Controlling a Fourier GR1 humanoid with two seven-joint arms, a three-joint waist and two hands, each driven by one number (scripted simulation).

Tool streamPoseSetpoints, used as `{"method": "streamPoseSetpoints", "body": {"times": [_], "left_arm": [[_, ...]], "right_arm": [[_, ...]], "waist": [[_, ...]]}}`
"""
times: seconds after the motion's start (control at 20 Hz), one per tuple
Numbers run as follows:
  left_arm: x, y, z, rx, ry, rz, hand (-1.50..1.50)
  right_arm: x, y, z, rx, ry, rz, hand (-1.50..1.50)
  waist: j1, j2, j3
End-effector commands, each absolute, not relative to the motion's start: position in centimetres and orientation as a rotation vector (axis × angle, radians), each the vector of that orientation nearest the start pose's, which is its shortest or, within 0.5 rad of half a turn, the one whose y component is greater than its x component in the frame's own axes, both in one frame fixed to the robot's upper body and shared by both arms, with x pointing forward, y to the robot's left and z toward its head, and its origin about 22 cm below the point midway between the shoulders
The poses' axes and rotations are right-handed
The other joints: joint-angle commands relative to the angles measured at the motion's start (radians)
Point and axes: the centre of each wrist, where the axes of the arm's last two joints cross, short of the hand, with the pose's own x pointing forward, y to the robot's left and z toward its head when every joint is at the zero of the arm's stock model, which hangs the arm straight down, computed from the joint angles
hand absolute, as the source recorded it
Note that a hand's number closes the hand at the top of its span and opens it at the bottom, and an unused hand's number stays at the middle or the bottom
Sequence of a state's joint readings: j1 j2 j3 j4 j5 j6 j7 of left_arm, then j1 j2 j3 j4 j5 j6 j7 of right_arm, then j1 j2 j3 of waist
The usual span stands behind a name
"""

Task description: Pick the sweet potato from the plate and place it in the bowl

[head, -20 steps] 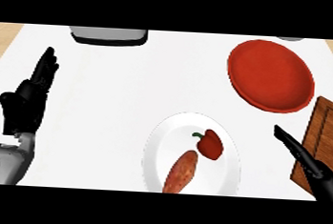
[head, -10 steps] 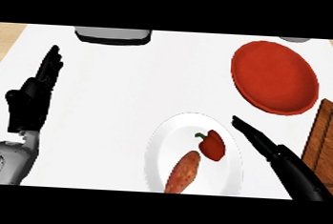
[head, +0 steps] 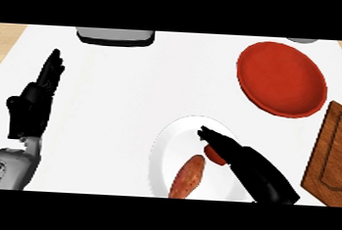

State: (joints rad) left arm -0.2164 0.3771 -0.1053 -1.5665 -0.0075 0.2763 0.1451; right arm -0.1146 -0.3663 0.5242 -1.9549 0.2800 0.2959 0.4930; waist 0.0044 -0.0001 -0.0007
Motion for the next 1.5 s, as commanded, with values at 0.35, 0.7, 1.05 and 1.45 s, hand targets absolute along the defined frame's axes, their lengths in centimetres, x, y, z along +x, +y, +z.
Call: {"method": "streamPoseSetpoints", "body": {"times": [0.35, 0.7, 1.05, 1.45], "left_arm": [[28.7, 27.8, 8.1, 0.4, -1.65, -0.166, 0.0], [28.3, 26.9, 6.8, 0.4, -1.643, -0.168, 0.0], [29.3, 25.5, 5.7, 0.405, -1.649, -0.176, 0.0], [29.9, 28.1, 7.0, 0.396, -1.642, -0.175, 0.0]], "right_arm": [[22.4, -11.0, 6.7, -0.176, -1.189, 1.206, -1.5], [23.4, -10.5, 2.8, -0.174, -1.174, 1.222, -1.5], [24.1, -11.8, -0.2, -0.144, -1.193, 1.216, -1.5], [24.1, -10.5, -0.2, -0.195, -1.28, 1.302, 1.5]], "waist": [[-0.002, 0.0, 0.001], [-0.002, 0.0, 0.001], [-0.005, 0.001, 0.001], [-0.006, 0.0, 0.001]]}}
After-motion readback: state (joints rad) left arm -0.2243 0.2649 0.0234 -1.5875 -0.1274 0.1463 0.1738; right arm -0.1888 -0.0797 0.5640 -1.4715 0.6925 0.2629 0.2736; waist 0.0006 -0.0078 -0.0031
